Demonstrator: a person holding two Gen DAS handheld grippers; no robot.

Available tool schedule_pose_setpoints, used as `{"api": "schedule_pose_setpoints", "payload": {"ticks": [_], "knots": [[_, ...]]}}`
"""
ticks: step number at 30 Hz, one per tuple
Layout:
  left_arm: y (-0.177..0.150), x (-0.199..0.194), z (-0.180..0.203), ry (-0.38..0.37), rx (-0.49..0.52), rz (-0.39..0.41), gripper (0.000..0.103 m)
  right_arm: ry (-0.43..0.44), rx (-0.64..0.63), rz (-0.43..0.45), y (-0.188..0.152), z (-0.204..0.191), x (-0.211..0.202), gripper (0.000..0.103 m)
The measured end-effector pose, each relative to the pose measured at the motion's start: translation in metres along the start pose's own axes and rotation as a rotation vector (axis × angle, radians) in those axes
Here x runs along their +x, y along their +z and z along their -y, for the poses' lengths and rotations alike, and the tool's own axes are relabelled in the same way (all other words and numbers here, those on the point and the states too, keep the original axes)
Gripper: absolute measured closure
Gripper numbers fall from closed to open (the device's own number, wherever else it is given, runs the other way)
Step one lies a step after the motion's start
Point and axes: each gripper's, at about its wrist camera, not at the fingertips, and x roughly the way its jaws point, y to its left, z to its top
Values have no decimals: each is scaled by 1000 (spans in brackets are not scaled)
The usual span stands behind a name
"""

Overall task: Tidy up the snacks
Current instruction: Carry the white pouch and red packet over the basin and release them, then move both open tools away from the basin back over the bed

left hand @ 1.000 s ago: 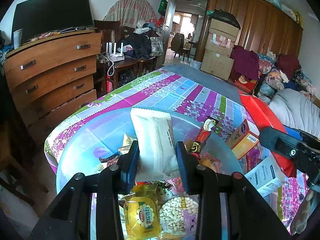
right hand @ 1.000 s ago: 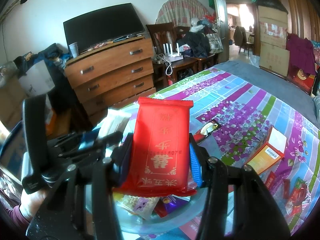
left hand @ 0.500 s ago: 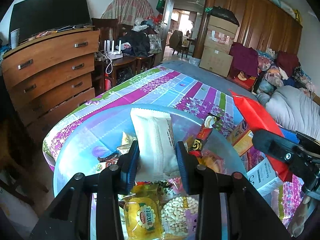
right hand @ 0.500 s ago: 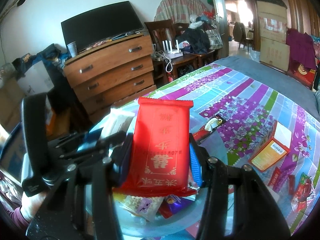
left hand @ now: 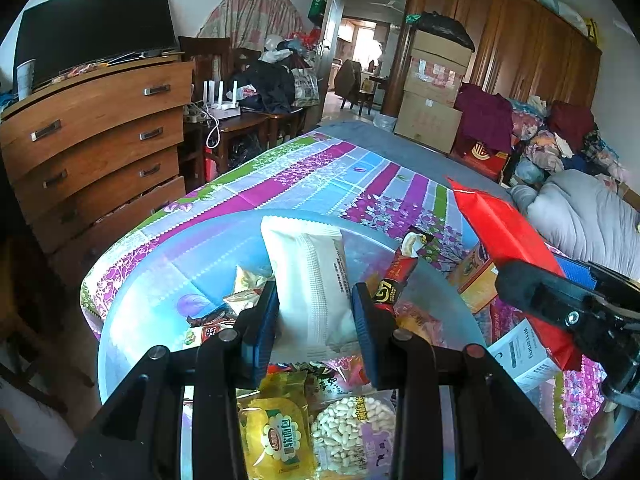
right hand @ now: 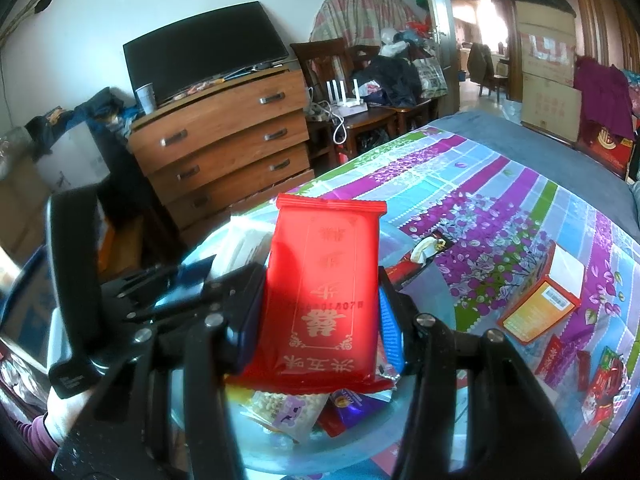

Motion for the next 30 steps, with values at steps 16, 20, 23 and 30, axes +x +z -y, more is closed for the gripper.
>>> {"api": "schedule_pose_setpoints", "payload": {"ticks": [16,20,23,30], "knots": [[0,16,-3,18,-23,-54,44,22,27,-42,-2,7,11,49],[0,18,-3,24,-23,-54,43,27,30,-31,-1,8,10,36],[-1,19,-5,37,-32,-45,30,33,25,-20,0,7,9,20],[-2,22,-12,57,-58,-44,24,41,26,-22,-3,6,12,8]]}}
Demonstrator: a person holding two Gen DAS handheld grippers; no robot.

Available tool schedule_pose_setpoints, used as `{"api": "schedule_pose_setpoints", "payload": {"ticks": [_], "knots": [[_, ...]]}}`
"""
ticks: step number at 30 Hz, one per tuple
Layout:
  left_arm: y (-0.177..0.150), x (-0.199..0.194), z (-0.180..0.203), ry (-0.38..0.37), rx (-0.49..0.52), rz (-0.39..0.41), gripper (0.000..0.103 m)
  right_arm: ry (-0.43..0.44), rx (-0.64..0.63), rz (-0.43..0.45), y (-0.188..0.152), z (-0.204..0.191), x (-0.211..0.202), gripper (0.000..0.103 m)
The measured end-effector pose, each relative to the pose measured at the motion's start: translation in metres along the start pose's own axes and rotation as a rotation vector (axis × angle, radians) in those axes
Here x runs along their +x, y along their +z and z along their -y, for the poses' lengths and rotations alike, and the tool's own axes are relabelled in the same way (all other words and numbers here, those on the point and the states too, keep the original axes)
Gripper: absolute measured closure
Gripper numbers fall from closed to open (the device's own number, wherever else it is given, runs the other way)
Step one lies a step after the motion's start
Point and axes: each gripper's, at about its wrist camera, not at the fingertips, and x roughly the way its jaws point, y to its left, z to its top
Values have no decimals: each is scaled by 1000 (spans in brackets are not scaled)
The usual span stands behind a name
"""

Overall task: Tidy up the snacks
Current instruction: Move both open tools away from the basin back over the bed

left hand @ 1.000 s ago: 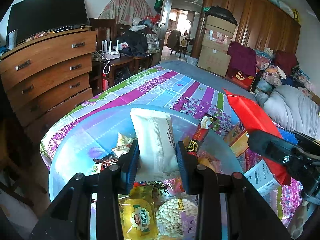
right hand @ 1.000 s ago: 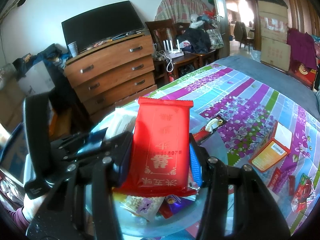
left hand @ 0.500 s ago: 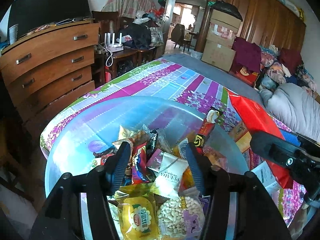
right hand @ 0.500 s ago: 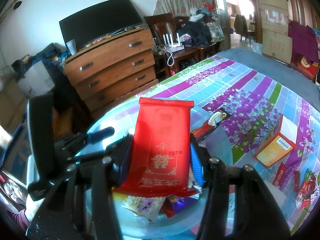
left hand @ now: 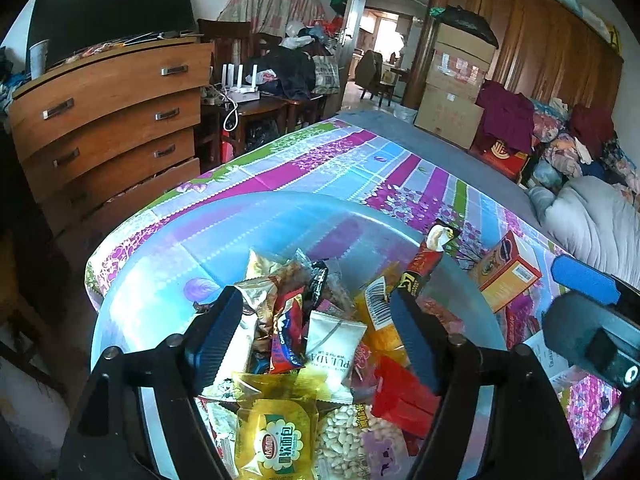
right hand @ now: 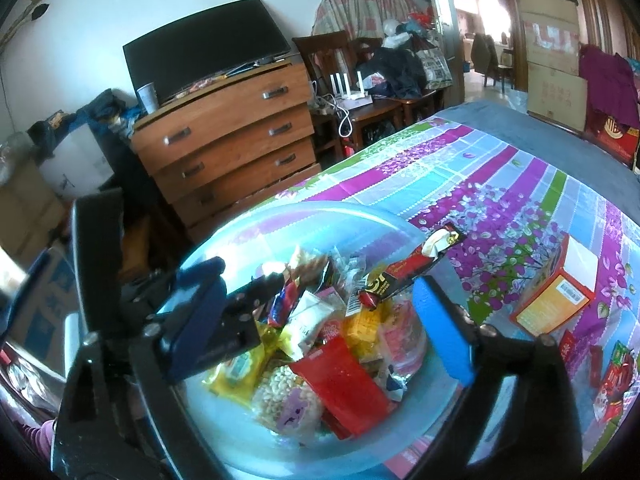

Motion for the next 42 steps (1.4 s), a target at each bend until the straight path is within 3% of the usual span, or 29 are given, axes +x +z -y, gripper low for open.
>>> {"api": "schedule_pose_setpoints", "payload": {"ticks": [15,20,23,29,32,35,42], "knots": [[-3,-24,3,-32,-37,44,20,-18,28,69,-35,9,-48,8],[-6,-39,11,-52,-31,70,20,-77,32,102,-63,18,-84,8],[-14,-56,19,-90,-18,139,20,-125,64,120,-85,29,-112,8],[-33,-90,53,-180,76,245,20,-216,120,135,-125,48,-156,4],[-47,-106,75,-253,142,285,11,-258,154,121,-146,56,-173,3],[-63,-117,105,-324,253,245,10,-298,206,96,-172,66,-190,3],[-121,-139,164,-375,498,158,10,-398,322,40,-229,87,-232,3]]}}
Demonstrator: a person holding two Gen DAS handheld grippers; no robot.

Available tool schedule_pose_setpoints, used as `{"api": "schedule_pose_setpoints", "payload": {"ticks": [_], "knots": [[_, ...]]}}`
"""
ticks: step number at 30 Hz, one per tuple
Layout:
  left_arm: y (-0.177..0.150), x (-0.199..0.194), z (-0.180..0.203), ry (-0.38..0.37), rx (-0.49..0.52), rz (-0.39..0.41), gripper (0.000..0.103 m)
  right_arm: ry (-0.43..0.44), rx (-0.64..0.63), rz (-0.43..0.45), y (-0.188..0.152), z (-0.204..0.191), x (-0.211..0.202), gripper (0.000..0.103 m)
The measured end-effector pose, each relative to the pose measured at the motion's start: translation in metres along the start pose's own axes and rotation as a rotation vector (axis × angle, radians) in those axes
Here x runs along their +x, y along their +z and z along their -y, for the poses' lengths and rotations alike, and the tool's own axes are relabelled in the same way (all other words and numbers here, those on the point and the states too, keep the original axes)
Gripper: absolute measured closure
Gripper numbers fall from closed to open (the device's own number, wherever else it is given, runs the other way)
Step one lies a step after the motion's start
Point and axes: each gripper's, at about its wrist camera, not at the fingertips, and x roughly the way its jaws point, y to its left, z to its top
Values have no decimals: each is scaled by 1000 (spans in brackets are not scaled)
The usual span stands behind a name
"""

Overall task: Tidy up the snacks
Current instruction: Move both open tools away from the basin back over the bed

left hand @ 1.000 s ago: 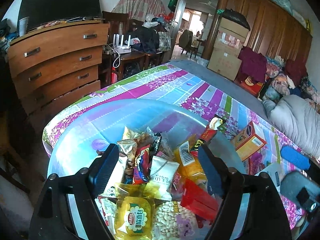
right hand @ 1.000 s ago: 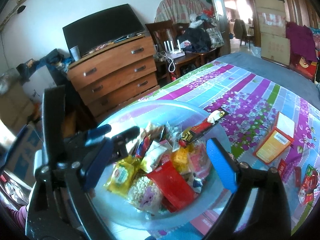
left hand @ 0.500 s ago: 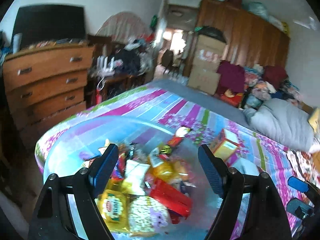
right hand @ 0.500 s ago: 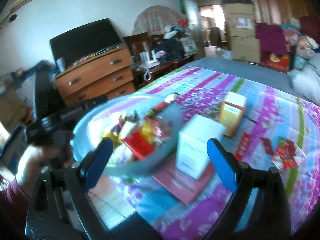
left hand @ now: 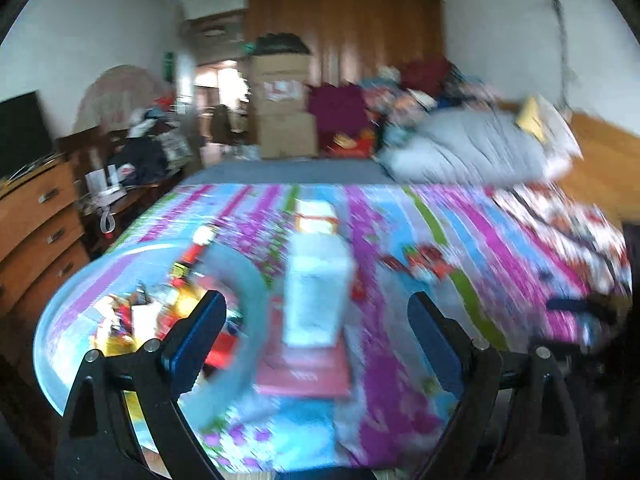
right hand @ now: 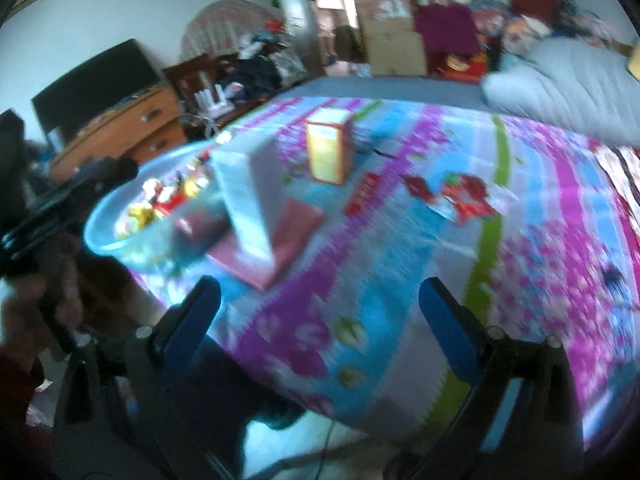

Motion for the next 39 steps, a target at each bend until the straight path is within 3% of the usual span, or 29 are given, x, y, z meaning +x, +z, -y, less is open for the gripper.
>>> {"api": "schedule_pose_setpoints", "payload": {"ticks": [3,6,13,18,29,39], "knots": [[-17,-6,29,-46,86,-71,10,-37,34,-13,-16,18,-17,3],[-32,-9,40,-61,99,-140,10,-69,61,-20,-31,33,-33,3],[-53,-26,38,17,101,-240,10,-124,146,-38,-53,61,-71,3],[-55,-51,25,59,127,-302,10,-168,127,-45,-59,66,-103,3],[-51,-92,-24,204,81,-335,10,-273,92,-73,-55,82,-146,3],[-55,-93,-26,207,70,-349,10,-238,101,-129,-63,83,-142,3]]}}
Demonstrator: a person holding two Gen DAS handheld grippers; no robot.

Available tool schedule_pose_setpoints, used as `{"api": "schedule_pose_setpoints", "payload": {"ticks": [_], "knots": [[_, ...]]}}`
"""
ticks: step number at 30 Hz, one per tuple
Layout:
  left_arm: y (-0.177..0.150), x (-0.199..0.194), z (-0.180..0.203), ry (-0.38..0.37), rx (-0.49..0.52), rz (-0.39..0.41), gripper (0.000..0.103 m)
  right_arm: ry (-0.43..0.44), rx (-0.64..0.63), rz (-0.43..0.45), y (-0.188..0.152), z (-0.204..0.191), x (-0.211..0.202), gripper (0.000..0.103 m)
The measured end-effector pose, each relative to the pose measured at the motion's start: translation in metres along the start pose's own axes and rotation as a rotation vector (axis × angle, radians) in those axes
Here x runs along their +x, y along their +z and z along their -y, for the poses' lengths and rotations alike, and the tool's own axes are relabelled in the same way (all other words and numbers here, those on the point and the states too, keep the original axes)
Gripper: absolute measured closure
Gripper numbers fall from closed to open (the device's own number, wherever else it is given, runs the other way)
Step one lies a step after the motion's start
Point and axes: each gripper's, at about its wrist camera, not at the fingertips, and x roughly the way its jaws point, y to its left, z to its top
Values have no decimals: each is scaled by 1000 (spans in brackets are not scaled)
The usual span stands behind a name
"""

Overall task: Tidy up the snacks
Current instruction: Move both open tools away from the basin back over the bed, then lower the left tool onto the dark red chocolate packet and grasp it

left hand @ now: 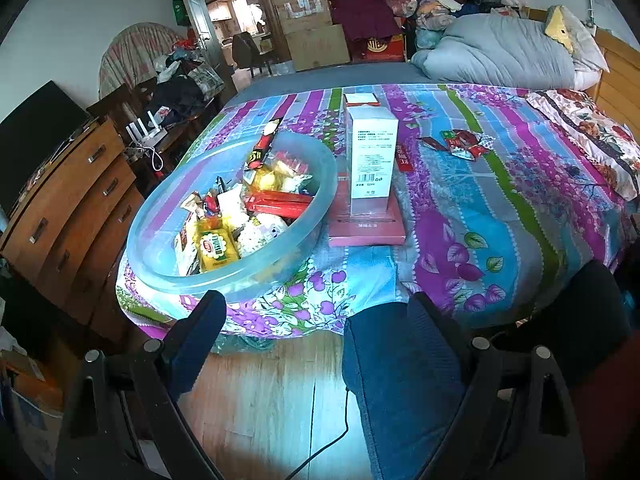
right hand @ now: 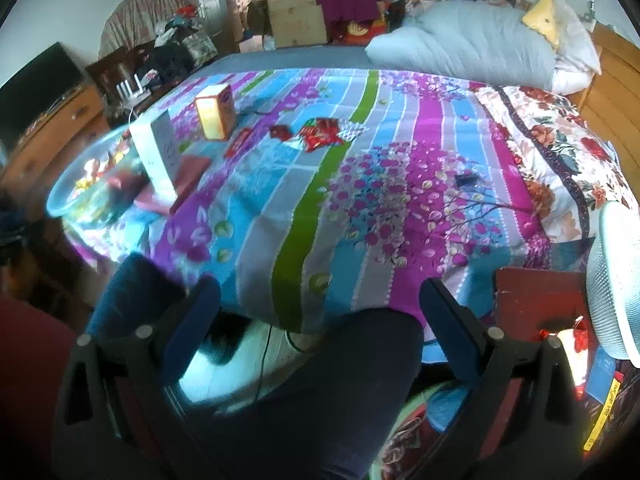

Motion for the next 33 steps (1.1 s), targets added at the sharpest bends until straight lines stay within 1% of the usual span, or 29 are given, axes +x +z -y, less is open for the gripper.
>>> {"api": "schedule_pose_setpoints", "payload": {"ticks": [2,4,6,8,10,12,17,18,19,21,23,24,25,27,29,31,33], "knots": [[1,2,3,-5,-9,1,10,12,17,-8,0,1,4,3],[0,6,2,-11,-39,2,10,57,54,-35,5,3,14,3],[-2,9,1,-20,-74,-3,10,86,59,-32,11,-1,18,3],[-7,12,1,-34,-108,-10,10,96,33,-16,17,-7,20,3],[-10,16,1,-25,-117,-29,10,101,18,-8,22,-12,24,3],[-12,19,1,-22,-123,-35,10,124,25,7,27,-14,29,3],[-7,27,0,-17,-138,-45,10,151,48,7,40,-16,42,3],[-5,28,0,-18,-136,-42,10,133,41,-8,42,-18,47,3],[-2,28,0,-25,-132,-23,10,125,40,-20,44,-19,50,3],[8,27,5,-48,-99,25,10,140,45,-29,49,-21,54,3],[21,28,15,-33,-26,85,10,147,13,-14,53,-27,58,3],[28,32,18,-41,-26,85,10,144,2,3,55,-29,60,3],[36,36,19,-69,-42,82,10,142,9,23,55,-29,60,3],[53,46,29,-164,-81,104,10,163,47,49,55,-24,63,3],[64,58,48,-202,-62,120,10,176,79,59,51,-19,68,3],[76,77,79,-225,-6,122,10,162,70,47,47,-18,74,3],[84,96,108,-274,30,125,10,161,76,35,45,-17,78,3]]}}
